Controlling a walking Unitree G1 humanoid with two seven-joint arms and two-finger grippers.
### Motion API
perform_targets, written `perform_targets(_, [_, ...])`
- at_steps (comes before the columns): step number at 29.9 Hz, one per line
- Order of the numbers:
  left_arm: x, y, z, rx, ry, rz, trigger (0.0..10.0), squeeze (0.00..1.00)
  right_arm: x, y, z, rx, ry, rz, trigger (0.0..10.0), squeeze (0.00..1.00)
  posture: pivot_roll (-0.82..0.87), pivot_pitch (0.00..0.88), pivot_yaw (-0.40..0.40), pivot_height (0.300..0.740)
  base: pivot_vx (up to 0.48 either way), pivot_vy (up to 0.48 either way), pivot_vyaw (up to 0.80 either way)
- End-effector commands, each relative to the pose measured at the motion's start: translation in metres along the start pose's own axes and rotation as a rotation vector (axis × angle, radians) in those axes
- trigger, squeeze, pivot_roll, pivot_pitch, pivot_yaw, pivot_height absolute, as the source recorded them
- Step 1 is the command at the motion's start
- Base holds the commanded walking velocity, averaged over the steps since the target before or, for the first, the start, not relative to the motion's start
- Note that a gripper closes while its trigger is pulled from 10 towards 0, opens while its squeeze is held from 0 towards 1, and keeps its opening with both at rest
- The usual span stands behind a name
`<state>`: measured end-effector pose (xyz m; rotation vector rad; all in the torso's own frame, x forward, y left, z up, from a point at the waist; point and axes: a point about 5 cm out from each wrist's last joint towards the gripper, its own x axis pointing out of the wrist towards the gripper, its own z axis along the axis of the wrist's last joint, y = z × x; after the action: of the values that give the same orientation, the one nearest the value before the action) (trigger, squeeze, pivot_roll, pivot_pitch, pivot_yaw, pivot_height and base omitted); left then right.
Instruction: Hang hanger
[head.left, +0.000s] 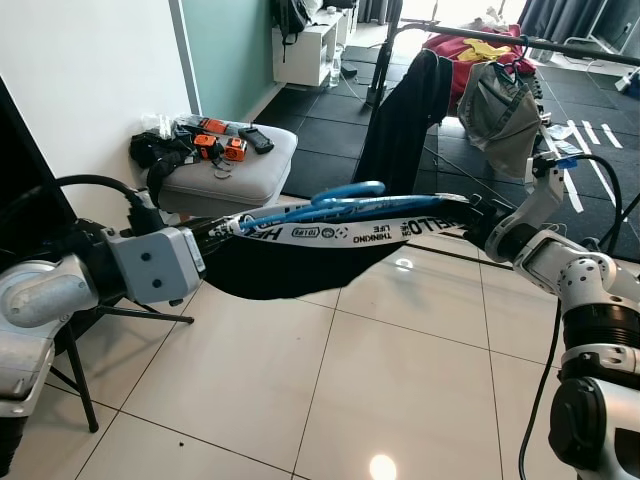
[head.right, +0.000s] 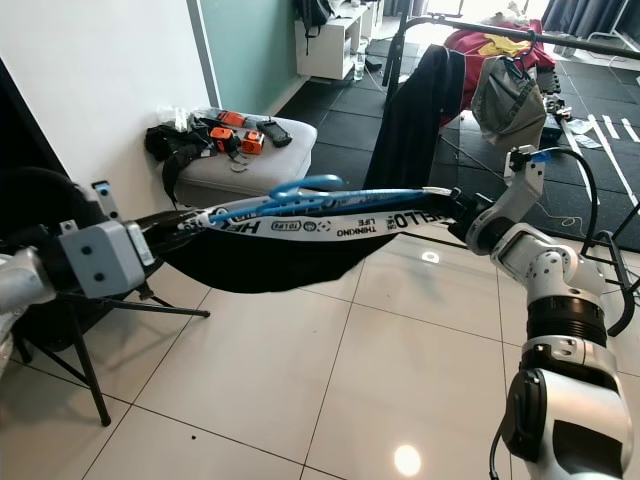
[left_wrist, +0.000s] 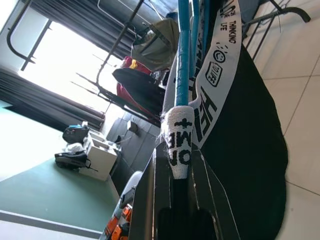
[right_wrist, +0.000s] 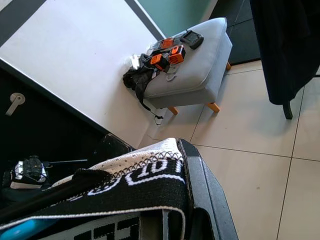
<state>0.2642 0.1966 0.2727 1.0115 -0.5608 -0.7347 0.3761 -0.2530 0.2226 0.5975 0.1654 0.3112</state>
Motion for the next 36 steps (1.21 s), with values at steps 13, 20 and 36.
perform_targets(13, [0.009,-0.039,-0.022,0.036,0.192,-0.161,0.0,0.00,0.006,0.014,0.009,-0.033,-0.044,0.009,0.0,0.00,-0.07,0.074,-0.026,0.740,0.000,0.000,0.00])
perform_targets(20, [0.026,-0.050,-0.030,-0.046,0.277,-0.092,0.0,0.00,0.015,0.037,0.005,-0.040,-0.029,0.090,0.0,0.00,-0.06,0.073,-0.024,0.740,0.000,0.000,0.00])
perform_targets(36, [0.027,-0.043,-0.052,-0.220,0.531,0.197,0.0,0.00,0.031,0.067,-0.037,-0.086,0.092,0.141,0.0,0.00,-0.06,0.061,-0.021,0.740,0.000,0.000,0.00])
